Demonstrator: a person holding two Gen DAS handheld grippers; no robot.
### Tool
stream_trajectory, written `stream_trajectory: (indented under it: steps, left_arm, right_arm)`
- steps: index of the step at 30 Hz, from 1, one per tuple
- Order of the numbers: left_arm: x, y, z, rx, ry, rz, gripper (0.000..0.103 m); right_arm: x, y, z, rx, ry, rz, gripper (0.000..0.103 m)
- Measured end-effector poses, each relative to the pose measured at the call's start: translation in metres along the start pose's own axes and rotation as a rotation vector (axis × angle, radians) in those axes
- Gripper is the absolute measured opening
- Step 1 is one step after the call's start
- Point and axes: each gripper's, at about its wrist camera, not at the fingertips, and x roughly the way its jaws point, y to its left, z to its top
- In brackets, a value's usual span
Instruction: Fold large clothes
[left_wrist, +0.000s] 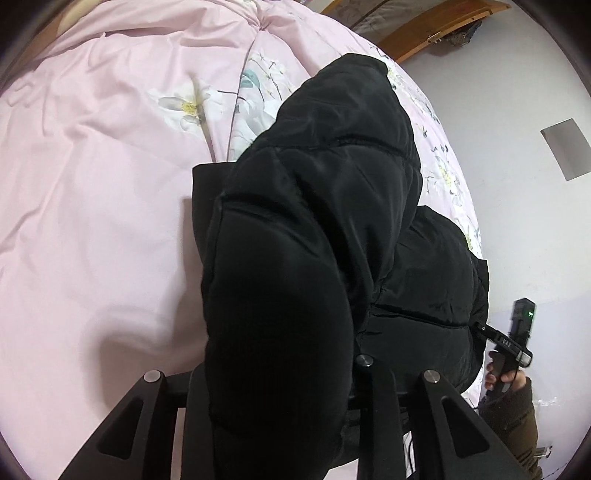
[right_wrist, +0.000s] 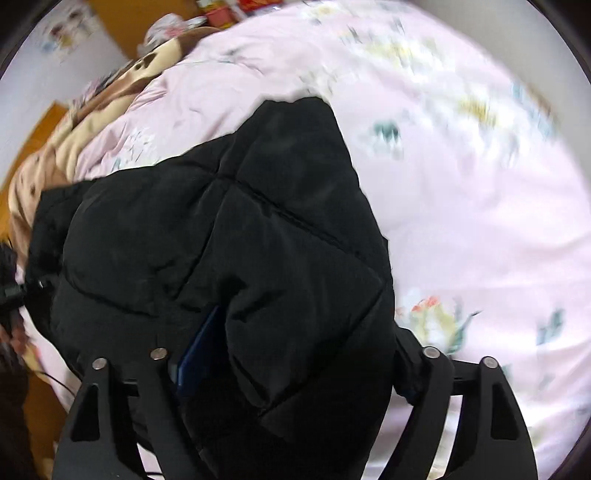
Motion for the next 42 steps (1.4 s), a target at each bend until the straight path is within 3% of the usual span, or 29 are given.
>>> stream_trajectory:
  steps: [2, 5, 11, 15, 18, 21, 26, 34, 42]
  left_arm:
    - [0.003, -0.002, 0.001, 0.015, 0.008, 0.022, 0.031]
    - [0.007, 0.003, -0.001, 0.006, 0.021, 0.031, 0.031]
    - [0.011, 0.013, -0.002, -0.026, 0.03, 0.035, 0.032]
    - [0.0, 0.012, -0.006, -0.045, 0.019, 0.018, 0.032]
    - [-0.008, 0.01, -0.008, -0.024, 0.0, 0.016, 0.029]
    - [-0.025, 0.0, -0.01, 0.007, -0.032, -0.004, 0.027]
    - [-0.057, -0.013, -0.01, 0.041, -0.083, -0.022, 0.026]
    - [-0.124, 0.001, -0.016, 0.042, -0.179, -0.021, 0.026]
    - [-0.176, 0.047, -0.034, -0.009, -0.25, 0.047, 0.026]
  right_arm:
    - [0.012, -0.008, 0.0, 0.013, 0.023, 0.069, 0.093]
    - [0.029, -0.01, -0.003, -0.003, 0.073, 0.188, 0.093]
    - [0.047, 0.002, -0.001, -0.018, 0.096, 0.303, 0.091]
    - [0.03, 0.015, -0.009, -0.058, 0.063, 0.328, 0.053]
    - [0.013, 0.033, -0.009, -0.097, 0.016, 0.308, 0.039]
    - [-0.007, 0.049, -0.01, -0.125, -0.04, 0.296, 0.034]
    - [-0.046, 0.073, -0.006, -0.147, -0.143, 0.352, 0.03]
    - [-0.081, 0.099, -0.01, -0.21, -0.213, 0.431, 0.03]
    - [-0.064, 0.126, -0.015, -0.242, -0.215, 0.521, 0.03]
